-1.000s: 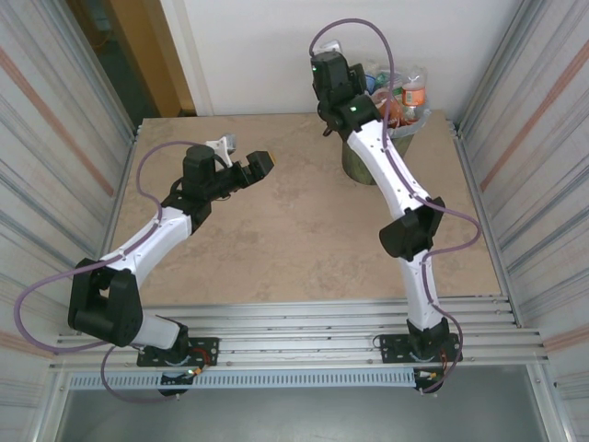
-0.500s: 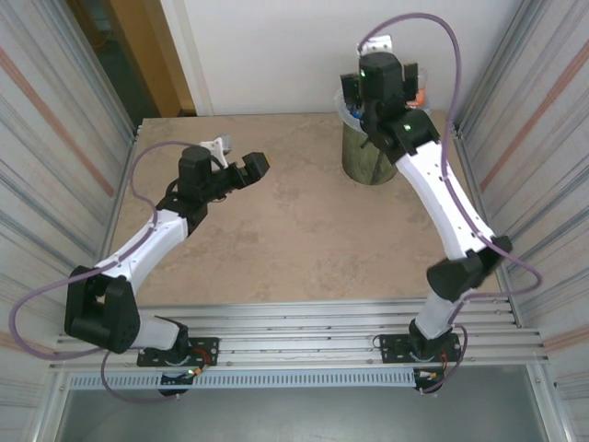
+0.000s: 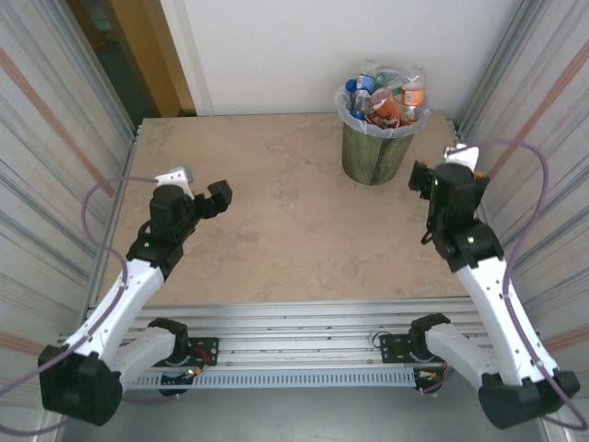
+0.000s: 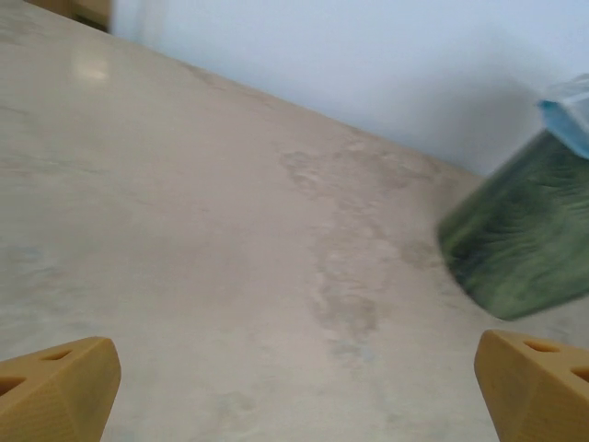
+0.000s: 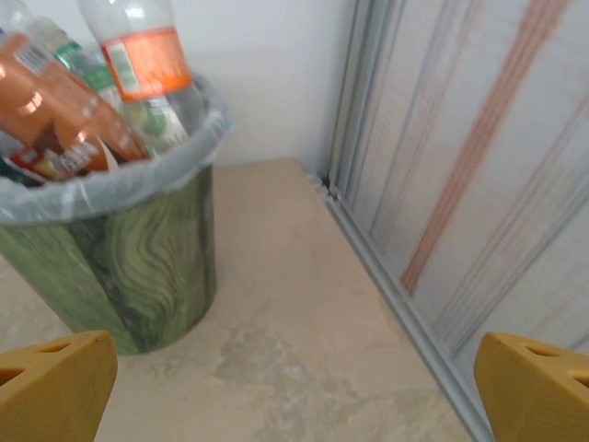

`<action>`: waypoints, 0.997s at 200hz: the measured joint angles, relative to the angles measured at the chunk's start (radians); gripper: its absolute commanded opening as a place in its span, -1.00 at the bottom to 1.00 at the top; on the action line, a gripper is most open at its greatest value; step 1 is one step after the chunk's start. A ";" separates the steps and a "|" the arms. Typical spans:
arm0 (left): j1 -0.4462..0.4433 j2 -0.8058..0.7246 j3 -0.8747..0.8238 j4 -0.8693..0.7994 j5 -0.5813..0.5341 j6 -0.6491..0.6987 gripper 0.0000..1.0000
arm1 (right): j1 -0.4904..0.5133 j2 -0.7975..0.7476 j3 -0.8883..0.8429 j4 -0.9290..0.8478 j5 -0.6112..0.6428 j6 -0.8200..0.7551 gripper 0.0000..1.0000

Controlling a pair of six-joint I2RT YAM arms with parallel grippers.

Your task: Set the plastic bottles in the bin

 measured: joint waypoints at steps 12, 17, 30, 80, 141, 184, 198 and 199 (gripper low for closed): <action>0.000 -0.053 -0.048 -0.001 -0.066 0.038 0.97 | -0.013 -0.047 -0.067 0.004 -0.010 0.016 0.96; 0.001 -0.074 -0.068 0.002 -0.092 0.055 0.98 | -0.019 -0.064 -0.096 0.007 -0.014 0.021 0.96; 0.001 -0.126 -0.119 0.018 -0.159 0.101 0.97 | -0.034 -0.095 -0.168 0.023 -0.019 0.039 0.96; 0.007 -0.200 -0.325 0.202 -0.357 0.305 0.98 | -0.090 -0.106 -0.415 0.147 -0.032 0.063 0.96; 0.123 -0.002 -0.474 0.512 -0.319 0.476 0.98 | -0.192 -0.019 -0.640 0.501 -0.272 -0.022 0.96; 0.192 0.170 -0.493 0.696 -0.187 0.512 0.98 | -0.300 0.112 -0.676 0.697 -0.467 -0.024 0.96; 0.192 0.213 -0.493 0.743 -0.146 0.526 0.98 | -0.311 0.163 -0.679 0.763 -0.512 -0.024 0.96; 0.192 0.217 -0.493 0.747 -0.142 0.527 0.98 | -0.312 0.170 -0.680 0.771 -0.517 -0.024 0.96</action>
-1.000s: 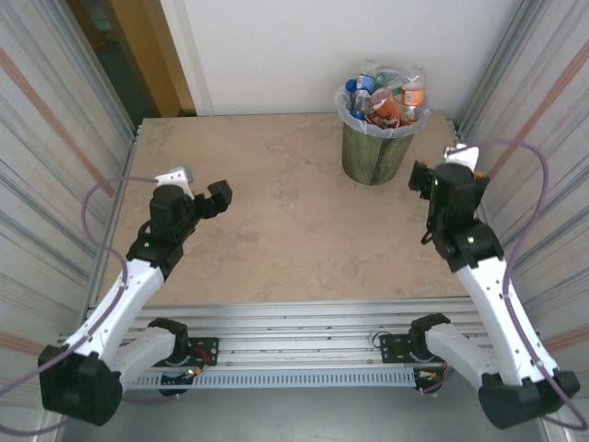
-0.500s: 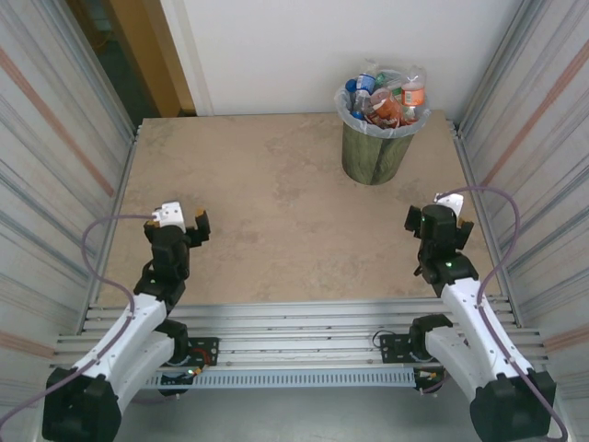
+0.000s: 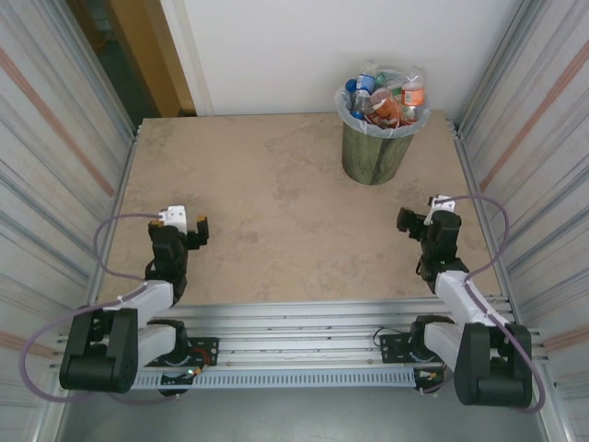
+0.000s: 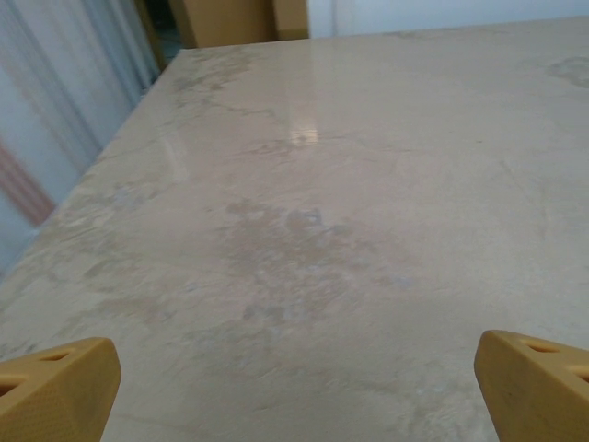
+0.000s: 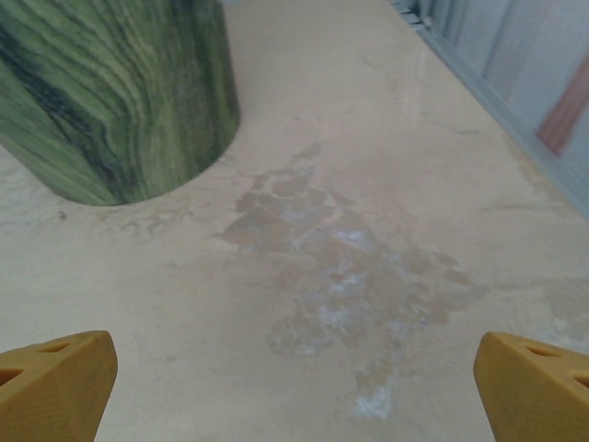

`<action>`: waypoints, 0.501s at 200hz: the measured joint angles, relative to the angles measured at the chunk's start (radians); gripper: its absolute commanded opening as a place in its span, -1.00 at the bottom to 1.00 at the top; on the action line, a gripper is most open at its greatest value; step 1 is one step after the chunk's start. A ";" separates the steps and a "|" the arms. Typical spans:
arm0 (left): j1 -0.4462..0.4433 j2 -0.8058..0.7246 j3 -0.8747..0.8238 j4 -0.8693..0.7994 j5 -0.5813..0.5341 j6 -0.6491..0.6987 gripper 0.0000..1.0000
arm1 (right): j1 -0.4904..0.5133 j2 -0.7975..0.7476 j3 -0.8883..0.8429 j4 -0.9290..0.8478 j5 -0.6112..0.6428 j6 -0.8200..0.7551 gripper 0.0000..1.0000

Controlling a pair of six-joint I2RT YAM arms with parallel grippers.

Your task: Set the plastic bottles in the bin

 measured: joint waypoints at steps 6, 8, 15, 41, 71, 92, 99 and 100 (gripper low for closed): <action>0.000 0.014 0.000 0.017 0.014 0.005 0.98 | -0.004 0.022 -0.005 0.030 -0.019 0.000 0.96; 0.000 0.019 0.000 0.025 0.018 0.007 0.98 | -0.005 0.028 -0.006 0.038 -0.024 0.000 0.96; 0.000 0.034 0.000 0.047 0.035 0.014 0.98 | -0.009 0.056 -0.013 0.075 -0.044 0.000 0.96; 0.000 0.075 0.011 0.070 0.090 0.035 0.98 | -0.018 0.159 -0.029 0.189 -0.103 0.000 0.96; 0.000 0.122 0.022 0.129 0.153 0.045 0.98 | -0.024 0.269 -0.030 0.302 -0.161 -0.003 0.96; -0.001 0.216 0.023 0.215 0.176 0.050 0.98 | -0.027 0.310 -0.029 0.354 -0.197 -0.021 0.96; -0.001 0.252 0.026 0.230 0.182 0.052 0.98 | -0.030 0.325 -0.029 0.375 -0.209 -0.023 0.96; -0.001 0.256 0.026 0.232 0.183 0.052 0.98 | -0.031 0.327 -0.029 0.378 -0.211 -0.023 0.96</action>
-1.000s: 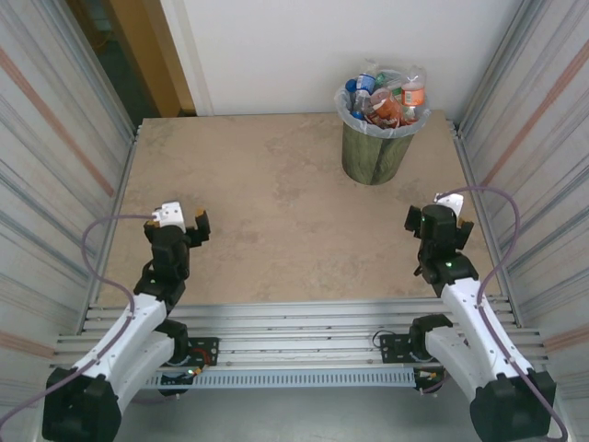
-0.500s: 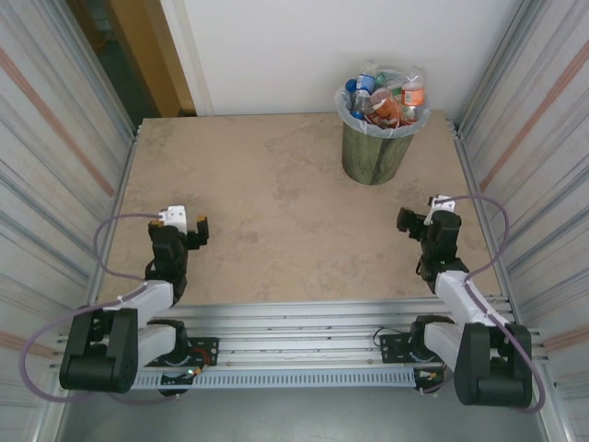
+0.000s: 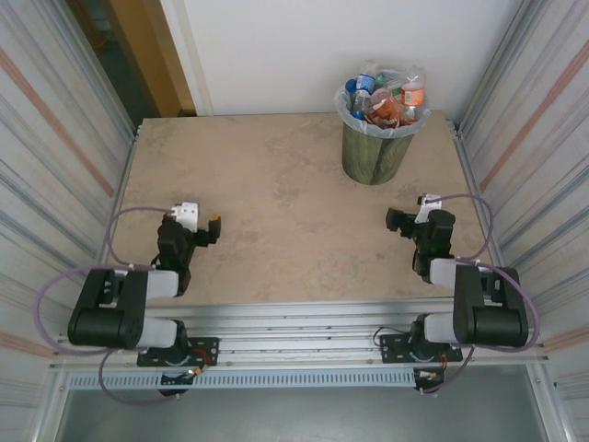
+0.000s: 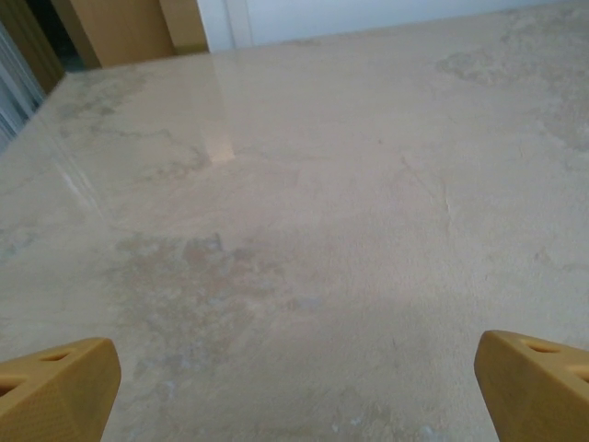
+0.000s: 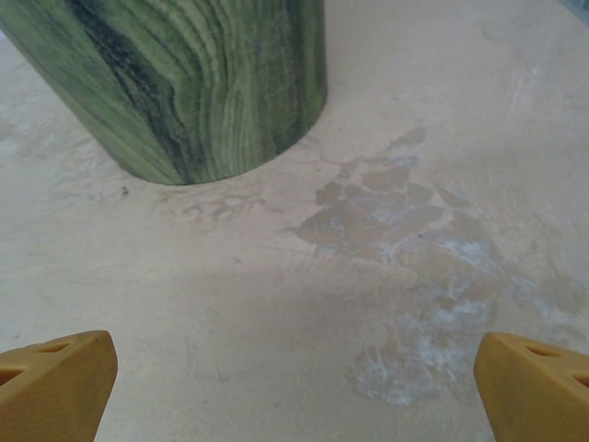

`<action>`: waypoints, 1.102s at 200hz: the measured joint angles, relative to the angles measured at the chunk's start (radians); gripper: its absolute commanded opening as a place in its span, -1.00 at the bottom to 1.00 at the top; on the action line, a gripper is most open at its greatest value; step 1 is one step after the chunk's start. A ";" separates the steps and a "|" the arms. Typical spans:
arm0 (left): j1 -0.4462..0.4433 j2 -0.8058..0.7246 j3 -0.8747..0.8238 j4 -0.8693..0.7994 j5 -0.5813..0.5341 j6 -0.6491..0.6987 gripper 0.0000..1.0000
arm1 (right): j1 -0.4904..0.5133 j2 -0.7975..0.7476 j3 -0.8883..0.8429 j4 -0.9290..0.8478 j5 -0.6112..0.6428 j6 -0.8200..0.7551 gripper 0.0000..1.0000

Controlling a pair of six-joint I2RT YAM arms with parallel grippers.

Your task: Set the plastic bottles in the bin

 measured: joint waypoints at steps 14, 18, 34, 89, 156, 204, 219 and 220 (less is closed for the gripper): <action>-0.002 0.072 0.013 0.024 0.007 0.004 0.98 | -0.006 0.039 0.000 0.044 -0.023 -0.003 0.96; -0.002 0.088 0.018 0.028 0.009 0.007 0.98 | -0.006 0.053 0.000 0.058 -0.027 -0.005 0.96; -0.001 0.106 0.051 -0.010 0.019 0.010 0.98 | -0.010 0.116 0.000 0.111 -0.052 -0.011 0.96; 0.093 0.106 0.184 -0.111 0.119 -0.025 0.98 | -0.011 0.166 0.060 0.102 -0.095 -0.030 0.96; 0.088 0.106 0.184 -0.164 0.137 -0.032 0.97 | -0.008 0.166 0.074 0.089 -0.070 -0.030 0.95; 0.087 0.106 0.184 -0.164 0.137 -0.032 0.98 | -0.008 0.166 0.074 0.085 -0.070 -0.031 0.96; 0.085 0.106 0.184 -0.164 0.137 -0.032 0.98 | -0.008 0.166 0.074 0.085 -0.070 -0.030 0.96; 0.085 0.106 0.184 -0.164 0.137 -0.032 0.97 | -0.008 0.166 0.074 0.085 -0.070 -0.030 0.96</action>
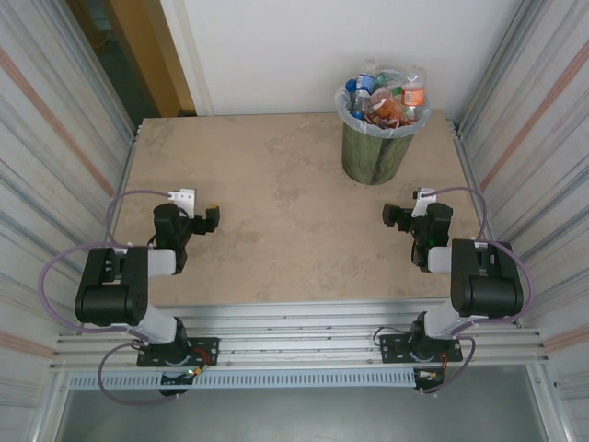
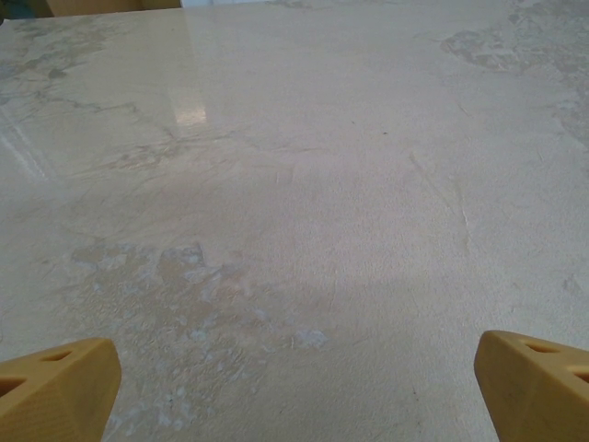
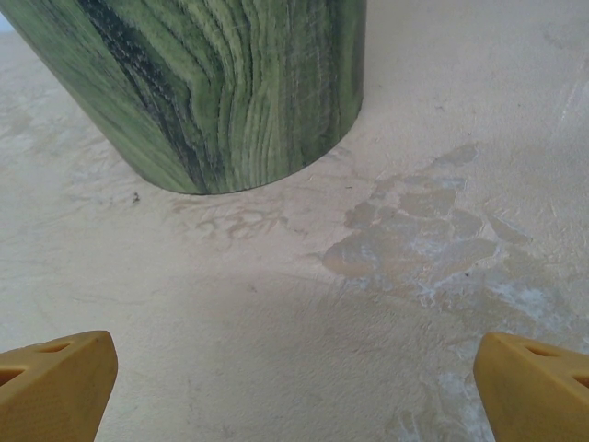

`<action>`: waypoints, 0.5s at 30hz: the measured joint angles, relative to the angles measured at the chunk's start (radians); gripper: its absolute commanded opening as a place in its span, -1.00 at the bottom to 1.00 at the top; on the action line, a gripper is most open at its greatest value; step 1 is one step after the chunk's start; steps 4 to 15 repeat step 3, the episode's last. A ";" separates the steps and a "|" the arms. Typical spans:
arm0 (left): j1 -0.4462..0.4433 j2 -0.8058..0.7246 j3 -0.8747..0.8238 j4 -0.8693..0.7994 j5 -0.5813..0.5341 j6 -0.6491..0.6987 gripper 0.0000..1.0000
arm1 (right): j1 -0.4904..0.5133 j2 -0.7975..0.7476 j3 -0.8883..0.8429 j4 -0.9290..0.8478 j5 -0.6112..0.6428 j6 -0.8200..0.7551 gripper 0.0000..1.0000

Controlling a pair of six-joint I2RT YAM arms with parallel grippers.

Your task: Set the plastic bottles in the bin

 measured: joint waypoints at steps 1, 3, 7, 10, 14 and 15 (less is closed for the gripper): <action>0.000 0.000 0.000 0.000 0.000 0.000 0.97 | 0.000 0.000 0.000 0.000 0.001 0.000 0.96; 0.000 0.000 0.000 0.000 0.000 0.000 0.97 | 0.000 0.000 0.000 0.000 0.003 0.000 0.96; 0.000 0.000 0.000 0.000 0.000 0.000 0.97 | 0.000 0.000 0.000 0.000 0.003 0.000 0.96; 0.000 0.000 0.000 0.000 0.000 0.000 0.97 | 0.000 0.000 0.000 0.000 0.003 0.000 0.96; 0.000 0.000 0.000 0.000 0.000 0.000 0.97 | 0.000 0.000 0.000 0.000 0.003 0.000 0.96; 0.000 0.000 0.000 0.000 0.000 0.000 0.97 | 0.000 0.000 0.000 0.000 0.003 0.000 0.96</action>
